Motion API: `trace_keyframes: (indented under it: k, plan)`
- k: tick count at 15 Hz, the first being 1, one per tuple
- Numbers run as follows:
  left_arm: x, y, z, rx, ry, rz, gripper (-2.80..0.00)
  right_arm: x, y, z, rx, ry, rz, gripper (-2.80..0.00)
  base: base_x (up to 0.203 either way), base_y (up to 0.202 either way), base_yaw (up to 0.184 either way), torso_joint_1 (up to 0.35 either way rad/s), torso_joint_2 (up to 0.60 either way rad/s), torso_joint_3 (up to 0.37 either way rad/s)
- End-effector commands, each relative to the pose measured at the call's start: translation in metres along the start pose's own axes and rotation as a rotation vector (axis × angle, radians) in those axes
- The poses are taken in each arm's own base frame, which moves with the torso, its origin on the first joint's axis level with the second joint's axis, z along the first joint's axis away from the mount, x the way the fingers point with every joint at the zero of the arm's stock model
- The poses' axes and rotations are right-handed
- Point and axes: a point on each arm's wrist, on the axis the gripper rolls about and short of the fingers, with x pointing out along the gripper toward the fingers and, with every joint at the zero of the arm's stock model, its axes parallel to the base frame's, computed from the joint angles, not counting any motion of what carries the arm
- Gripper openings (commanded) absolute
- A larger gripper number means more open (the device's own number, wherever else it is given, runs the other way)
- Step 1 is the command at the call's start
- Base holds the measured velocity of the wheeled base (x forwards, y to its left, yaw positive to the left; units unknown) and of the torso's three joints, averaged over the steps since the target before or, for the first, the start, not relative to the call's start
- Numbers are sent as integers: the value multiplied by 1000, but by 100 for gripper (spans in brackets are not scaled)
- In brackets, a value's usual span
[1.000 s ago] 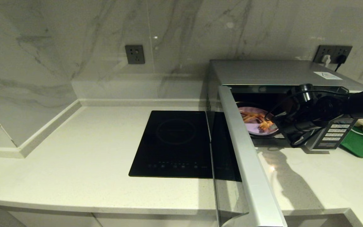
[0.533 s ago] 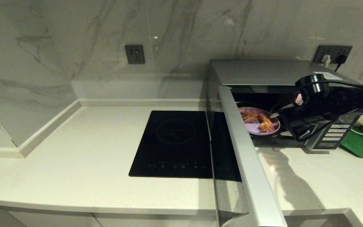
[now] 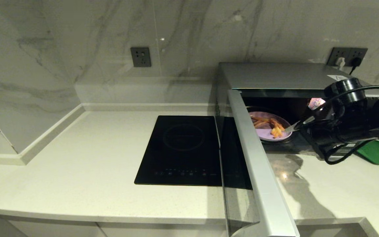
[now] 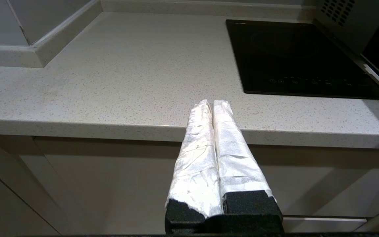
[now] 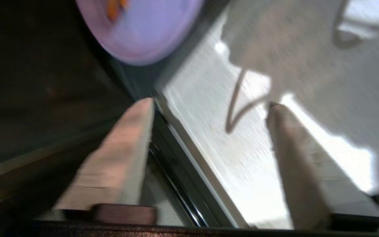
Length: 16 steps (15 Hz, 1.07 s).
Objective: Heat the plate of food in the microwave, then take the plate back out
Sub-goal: Put the plate in the microwave oven, then close the microwave oven
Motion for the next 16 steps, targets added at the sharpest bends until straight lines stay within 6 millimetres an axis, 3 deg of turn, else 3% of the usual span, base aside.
trace_keyframes:
  k: [1,6,9,14,16]
  plan:
    - [0,0,0,0,0,1,-280,-33,-12,-12,-13,0,20,-280,0,0,0,0,0,0]
    - [0,0,0,0,0,1,-280,-118,-34,-33,-129,-24,138,-280,0,0,0,0,0,0]
    - [0,0,0,0,0,1,-280,-146,-42,-56,-321,92,26,-280,0,0,0,0,0,0]
    - [0,0,0,0,0,1,-280,-203,-4,-106,-632,153,94,-280,0,0,0,0,0,0]
    - [0,0,0,-1,0,1,-280,-218,13,-116,-694,114,106,-280,0,0,0,0,0,0]
